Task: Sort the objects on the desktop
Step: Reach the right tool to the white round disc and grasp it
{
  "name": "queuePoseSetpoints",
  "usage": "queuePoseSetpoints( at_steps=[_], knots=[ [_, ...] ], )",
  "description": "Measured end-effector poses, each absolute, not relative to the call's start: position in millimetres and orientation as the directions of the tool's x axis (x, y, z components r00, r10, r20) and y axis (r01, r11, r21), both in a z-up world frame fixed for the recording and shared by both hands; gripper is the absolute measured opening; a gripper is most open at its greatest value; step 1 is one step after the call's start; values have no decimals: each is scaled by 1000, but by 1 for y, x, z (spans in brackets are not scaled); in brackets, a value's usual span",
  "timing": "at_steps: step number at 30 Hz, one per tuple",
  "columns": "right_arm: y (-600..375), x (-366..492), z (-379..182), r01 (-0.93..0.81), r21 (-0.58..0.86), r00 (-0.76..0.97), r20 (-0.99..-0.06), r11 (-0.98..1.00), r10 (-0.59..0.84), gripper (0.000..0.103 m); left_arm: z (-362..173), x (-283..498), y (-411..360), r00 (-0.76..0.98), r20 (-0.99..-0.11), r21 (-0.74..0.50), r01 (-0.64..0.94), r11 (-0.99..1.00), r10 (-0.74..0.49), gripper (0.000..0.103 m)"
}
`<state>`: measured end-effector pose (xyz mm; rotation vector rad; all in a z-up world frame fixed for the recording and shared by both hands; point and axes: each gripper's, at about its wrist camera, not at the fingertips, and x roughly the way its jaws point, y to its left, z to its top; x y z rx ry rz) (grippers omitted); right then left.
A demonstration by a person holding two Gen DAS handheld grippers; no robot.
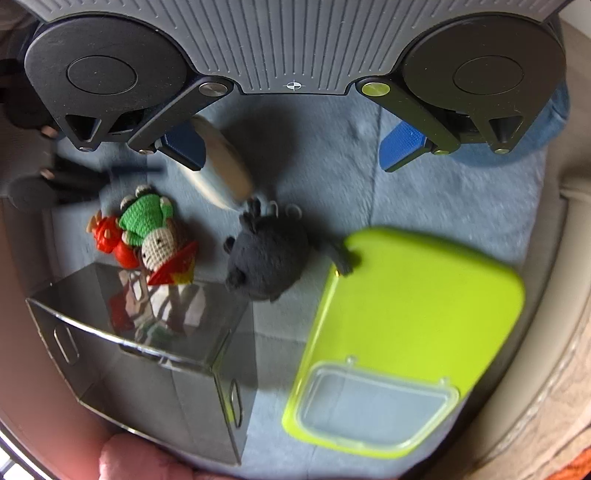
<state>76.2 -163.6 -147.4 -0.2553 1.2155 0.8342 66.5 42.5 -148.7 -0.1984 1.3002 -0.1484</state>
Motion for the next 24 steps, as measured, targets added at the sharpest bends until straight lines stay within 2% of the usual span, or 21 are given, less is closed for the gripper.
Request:
queuePoseSetpoints(
  at_steps=[1, 3, 5, 6, 8, 12, 14, 17, 18, 19, 21, 24],
  knots=[
    [-158, 77, -150, -686, 234, 136, -889, 689, 437, 63, -147, 64, 43, 261, -941, -222, 0, 975, -215, 103],
    [-144, 79, -159, -686, 216, 182, -874, 695, 451, 71, -143, 59, 47, 269, -943, -204, 0, 979, -197, 103],
    [-132, 80, -165, -687, 243, 162, -867, 685, 470, 60, -139, 55, 57, 286, -941, -192, -19, 981, -178, 103],
    [-127, 79, -166, -686, 265, 137, -867, 677, 478, 41, -138, 53, 63, 293, -941, -190, -35, 981, -171, 103],
    [-125, 73, -155, -689, 221, 171, -876, 691, 450, 34, -140, 54, 75, 297, -940, -204, -89, 975, -170, 103],
    [-136, 63, -134, -645, 21, 363, -871, 764, 330, 11, -155, 62, 81, 273, -938, -261, -149, 954, -214, 103],
    [-151, 70, -136, -607, 55, 353, -875, 793, 332, 11, -165, 68, 71, 232, -938, -291, -121, 949, -258, 103],
    [-168, 81, -142, -580, 175, 321, -849, 796, 420, 21, -172, 70, 52, 188, -938, -308, -65, 949, -291, 103],
    [-169, 83, -143, -577, 188, 322, -842, 794, 433, 35, -172, 67, 49, 185, -939, -306, -53, 951, -292, 103],
    [-168, 82, -144, -584, 175, 328, -842, 792, 428, 54, -171, 66, 49, 187, -939, -301, -48, 952, -288, 103],
    [-165, 79, -146, -598, 148, 340, -843, 788, 417, 68, -170, 63, 53, 198, -942, -290, -62, 955, -273, 103],
    [-160, 75, -148, -617, 108, 359, -843, 779, 401, 77, -183, 70, 56, 189, -948, -281, -115, 953, -257, 103]
  ],
)
